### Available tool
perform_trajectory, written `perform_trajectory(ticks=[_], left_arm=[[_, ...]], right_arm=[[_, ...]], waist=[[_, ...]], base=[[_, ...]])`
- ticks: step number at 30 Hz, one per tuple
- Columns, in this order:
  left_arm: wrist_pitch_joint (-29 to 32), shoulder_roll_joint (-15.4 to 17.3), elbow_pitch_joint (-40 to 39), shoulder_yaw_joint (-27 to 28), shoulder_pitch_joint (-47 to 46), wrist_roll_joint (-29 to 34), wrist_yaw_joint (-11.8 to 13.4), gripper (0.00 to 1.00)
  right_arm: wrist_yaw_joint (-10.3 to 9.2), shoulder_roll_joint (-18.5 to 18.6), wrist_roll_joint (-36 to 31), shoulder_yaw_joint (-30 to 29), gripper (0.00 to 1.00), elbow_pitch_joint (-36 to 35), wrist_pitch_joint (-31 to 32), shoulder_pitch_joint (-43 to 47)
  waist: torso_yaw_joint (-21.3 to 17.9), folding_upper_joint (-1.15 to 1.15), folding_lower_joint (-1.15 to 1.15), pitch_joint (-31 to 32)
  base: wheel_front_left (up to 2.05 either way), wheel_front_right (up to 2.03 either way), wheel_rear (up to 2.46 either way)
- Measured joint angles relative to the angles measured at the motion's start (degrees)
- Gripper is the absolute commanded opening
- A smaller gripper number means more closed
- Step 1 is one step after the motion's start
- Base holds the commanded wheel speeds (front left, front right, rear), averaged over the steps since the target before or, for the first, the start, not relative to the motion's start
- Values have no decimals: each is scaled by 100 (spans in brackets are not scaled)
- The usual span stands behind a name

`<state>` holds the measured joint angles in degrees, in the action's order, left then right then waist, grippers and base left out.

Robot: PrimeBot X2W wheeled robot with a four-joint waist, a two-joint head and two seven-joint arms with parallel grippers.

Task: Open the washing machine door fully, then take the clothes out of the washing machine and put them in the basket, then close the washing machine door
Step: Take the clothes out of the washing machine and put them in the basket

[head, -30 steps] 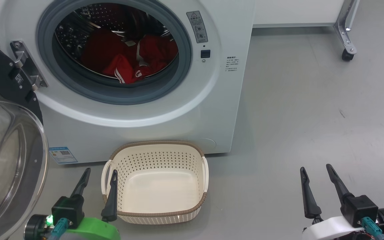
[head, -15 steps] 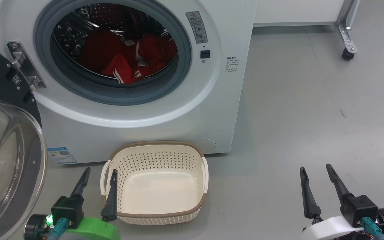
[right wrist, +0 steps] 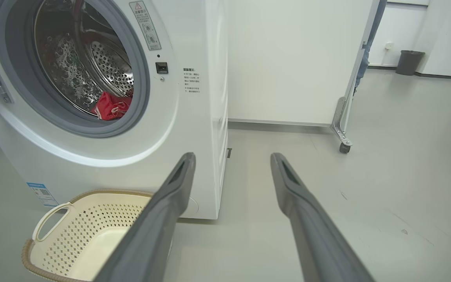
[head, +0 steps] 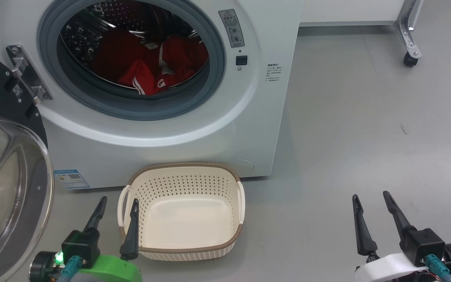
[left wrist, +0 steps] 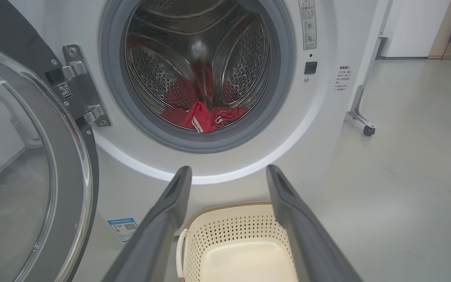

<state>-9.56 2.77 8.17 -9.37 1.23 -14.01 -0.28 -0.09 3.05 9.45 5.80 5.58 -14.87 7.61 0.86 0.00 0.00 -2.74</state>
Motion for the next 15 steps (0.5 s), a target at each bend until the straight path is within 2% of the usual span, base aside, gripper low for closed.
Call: perform_trajectory(ticks=[6,15], left_arm=[[97,0,71,-118,-52,-14,-13,100],[444,-10,468,-291,-700,-294,-190,100]], right_arm=[[2,-4,0,14,100,-130,0,-9],[58,8,-3,60,100,-313,0,-105]], waist=[[-2,0,0,-151],[-36,0,0,-600]], base=[[0,0,0],[0,0,0]])
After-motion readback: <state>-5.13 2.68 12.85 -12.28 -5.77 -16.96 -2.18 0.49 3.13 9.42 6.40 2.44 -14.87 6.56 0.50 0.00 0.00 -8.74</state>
